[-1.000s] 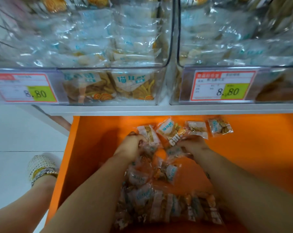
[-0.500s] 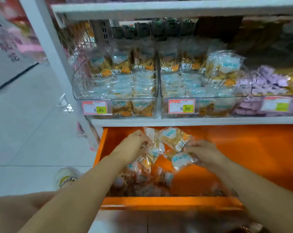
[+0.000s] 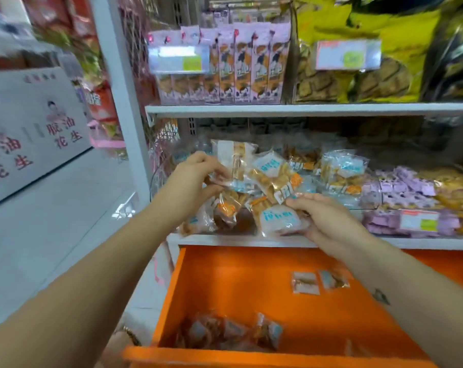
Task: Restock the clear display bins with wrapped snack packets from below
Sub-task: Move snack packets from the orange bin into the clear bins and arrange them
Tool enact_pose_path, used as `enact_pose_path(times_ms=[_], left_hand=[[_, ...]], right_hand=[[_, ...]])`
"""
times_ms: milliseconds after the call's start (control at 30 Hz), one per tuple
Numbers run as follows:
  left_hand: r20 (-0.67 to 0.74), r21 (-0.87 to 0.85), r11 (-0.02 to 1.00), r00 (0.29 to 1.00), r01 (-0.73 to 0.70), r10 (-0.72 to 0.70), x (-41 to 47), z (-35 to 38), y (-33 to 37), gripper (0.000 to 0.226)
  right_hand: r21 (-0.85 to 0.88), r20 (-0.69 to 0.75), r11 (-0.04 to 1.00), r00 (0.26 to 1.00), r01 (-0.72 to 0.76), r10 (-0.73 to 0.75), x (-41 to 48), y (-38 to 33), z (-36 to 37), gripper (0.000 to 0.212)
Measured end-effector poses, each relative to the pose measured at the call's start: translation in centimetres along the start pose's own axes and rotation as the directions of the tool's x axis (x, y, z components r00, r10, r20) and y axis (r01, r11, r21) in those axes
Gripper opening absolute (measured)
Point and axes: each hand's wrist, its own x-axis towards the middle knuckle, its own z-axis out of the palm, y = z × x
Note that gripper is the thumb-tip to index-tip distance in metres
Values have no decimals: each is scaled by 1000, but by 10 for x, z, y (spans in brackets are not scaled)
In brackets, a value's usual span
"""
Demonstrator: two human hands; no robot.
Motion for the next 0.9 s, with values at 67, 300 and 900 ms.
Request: enact_pose_path(times_ms=[67, 300, 900], left_hand=[[-41, 54, 999, 999, -5, 7, 25, -2, -11, 24], [-13, 186, 979, 997, 81, -80, 66, 20, -65, 19], [299, -383, 807, 887, 449, -352, 50, 41, 6, 67]], right_hand=[[-11, -71, 999, 997, 40, -41, 24, -6, 18, 3], [-115, -277, 989, 954, 89, -118, 103, -1, 63, 21], [65, -93, 994, 993, 85, -79, 57, -13, 31, 17]])
